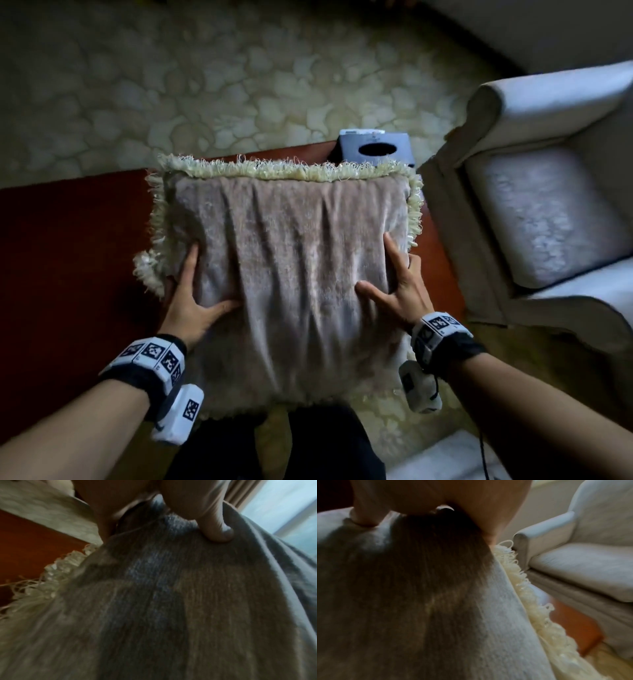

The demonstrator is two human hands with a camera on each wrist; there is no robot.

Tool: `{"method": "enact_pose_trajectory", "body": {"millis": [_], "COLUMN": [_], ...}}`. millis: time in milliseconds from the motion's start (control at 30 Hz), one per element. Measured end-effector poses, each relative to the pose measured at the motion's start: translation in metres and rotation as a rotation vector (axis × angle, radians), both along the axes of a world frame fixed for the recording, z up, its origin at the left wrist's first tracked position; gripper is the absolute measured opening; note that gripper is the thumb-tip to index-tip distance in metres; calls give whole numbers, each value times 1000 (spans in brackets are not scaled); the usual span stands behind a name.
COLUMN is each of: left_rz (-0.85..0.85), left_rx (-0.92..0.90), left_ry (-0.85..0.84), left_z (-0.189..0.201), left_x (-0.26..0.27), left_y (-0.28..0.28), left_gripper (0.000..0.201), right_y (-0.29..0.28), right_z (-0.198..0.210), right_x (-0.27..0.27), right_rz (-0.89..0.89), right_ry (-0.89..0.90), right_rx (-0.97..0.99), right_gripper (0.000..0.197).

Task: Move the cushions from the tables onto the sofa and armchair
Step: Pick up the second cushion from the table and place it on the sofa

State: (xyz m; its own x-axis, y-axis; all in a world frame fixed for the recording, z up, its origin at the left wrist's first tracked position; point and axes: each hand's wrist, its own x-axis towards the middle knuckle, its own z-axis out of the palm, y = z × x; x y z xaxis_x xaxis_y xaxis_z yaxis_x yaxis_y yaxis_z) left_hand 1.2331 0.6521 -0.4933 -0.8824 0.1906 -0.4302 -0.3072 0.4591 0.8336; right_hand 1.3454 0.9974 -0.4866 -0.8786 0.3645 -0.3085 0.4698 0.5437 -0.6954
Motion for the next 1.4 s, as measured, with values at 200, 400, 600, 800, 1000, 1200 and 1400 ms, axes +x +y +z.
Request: {"method": "enact_pose_trajectory", "body": {"millis": [200,400,600,800,1000,1200,1400], "left_rz": [-326,-747,-1055,-1344,-1607,-1927,-2290], "left_rx": [76,-32,94,177,271,345,433], "left_ry": [133,343,530,594,541,516,398], "left_z": [71,127,166,182,184,192,186], "left_x": [-1,48,170,328,471,589,680], "left_y": [35,114,197,258,281,278,248], "left_gripper": [116,117,122,127,123,117,115], "right_y": [-29,-60,-91,-147,-226,-322,-426], "right_z": [90,151,186,200,196,196,189], "right_x": [109,264,418,575,681,725,704], "right_rz": [-354,-775,-1115,-1427,-1713,-2074,-2480], "right_ry": [129,162,180,174,78,18,22], "right_rx": [147,220,288,318,352,345,347], "right_gripper": [100,103,104,106,105,107,108]}}
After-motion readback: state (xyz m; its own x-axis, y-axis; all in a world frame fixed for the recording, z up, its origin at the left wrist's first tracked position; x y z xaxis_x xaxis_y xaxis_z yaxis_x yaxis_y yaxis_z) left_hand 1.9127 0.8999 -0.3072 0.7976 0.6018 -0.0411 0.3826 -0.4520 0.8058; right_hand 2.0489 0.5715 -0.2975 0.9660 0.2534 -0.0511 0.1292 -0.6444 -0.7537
